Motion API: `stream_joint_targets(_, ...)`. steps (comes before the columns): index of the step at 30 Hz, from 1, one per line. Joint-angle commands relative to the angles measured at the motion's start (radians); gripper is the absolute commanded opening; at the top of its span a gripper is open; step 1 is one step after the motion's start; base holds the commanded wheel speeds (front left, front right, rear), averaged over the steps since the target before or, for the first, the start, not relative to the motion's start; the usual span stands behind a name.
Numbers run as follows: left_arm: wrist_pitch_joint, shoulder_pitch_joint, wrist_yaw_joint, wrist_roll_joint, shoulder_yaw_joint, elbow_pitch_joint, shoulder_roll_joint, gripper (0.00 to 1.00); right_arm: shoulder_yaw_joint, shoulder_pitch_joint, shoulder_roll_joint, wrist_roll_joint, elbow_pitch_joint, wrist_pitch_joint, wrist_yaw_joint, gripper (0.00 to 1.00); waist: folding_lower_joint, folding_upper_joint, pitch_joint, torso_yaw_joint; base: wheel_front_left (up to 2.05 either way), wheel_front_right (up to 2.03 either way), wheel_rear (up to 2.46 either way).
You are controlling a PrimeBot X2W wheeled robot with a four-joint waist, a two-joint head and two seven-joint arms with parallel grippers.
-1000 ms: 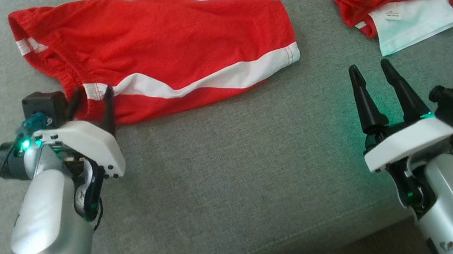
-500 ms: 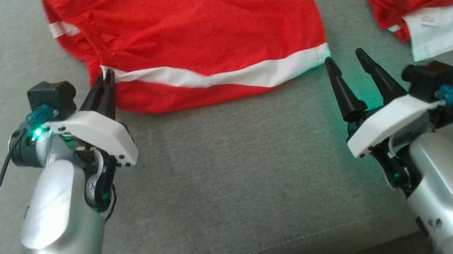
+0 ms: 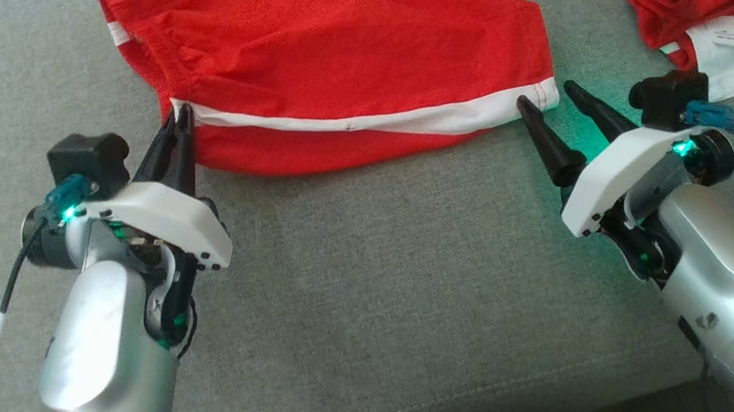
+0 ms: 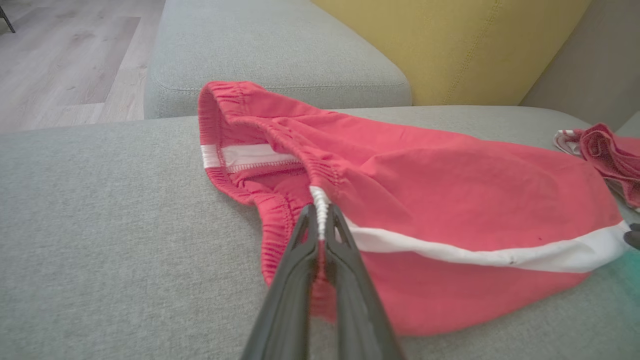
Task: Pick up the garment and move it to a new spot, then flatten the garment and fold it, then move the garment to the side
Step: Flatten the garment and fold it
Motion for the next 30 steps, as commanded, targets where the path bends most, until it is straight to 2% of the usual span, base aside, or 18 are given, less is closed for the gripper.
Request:
stream_joint_targets(1,-0.010,-0.020,0.003,-0.010,0.027,-0.039,0.026,0.00,0.030,-0.026,-0.007,0.015,-0.017,-0.001,-0.001,1.00,0.0000,0.0000,0.001,-0.001,0.00,0.00,0.00)
stream_joint_targets(9,-0.008,-0.022,0.010,-0.018,0.021,-0.049,0.029,0.00,0.118,-0.068,-0.023,0.100,0.034,-0.007,-0.001,1.00,0.0000,0.0000,0.007,0.001,0.00,0.00,0.00)
stream_joint_targets(10,-0.008,-0.023,0.010,-0.018,0.020,-0.050,0.029,0.00,0.127,-0.071,-0.025,0.109,0.037,-0.008,-0.001,0.56,0.0000,0.0000,0.007,0.002,0.00,0.00,0.00)
stream_joint_targets(11,-0.007,-0.023,0.011,-0.019,0.019,-0.050,0.030,0.00,0.136,-0.074,-0.029,0.117,0.041,-0.010,-0.001,0.22,0.0000,0.0000,0.006,0.003,0.00,0.00,0.00)
stream_joint_targets(12,-0.007,-0.023,0.011,-0.019,0.019,-0.050,0.031,0.00,0.144,-0.077,-0.032,0.124,0.044,-0.014,-0.001,0.00,0.0000,0.0000,0.006,0.003,0.00,0.00,0.00)
stream_joint_targets(21,-0.029,0.002,0.015,-0.036,0.021,-0.048,0.034,0.00,0.235,-0.083,-0.091,0.120,0.051,-0.080,-0.001,0.00,0.0000,0.0000,-0.037,0.009,0.00,0.00,0.00)
stream_joint_targets(30,-0.091,0.057,0.011,-0.055,0.028,-0.123,0.043,0.00,0.266,-0.091,-0.189,0.054,-0.047,-0.150,-0.001,0.00,0.0000,0.0000,-0.159,0.018,0.00,0.00,0.00)
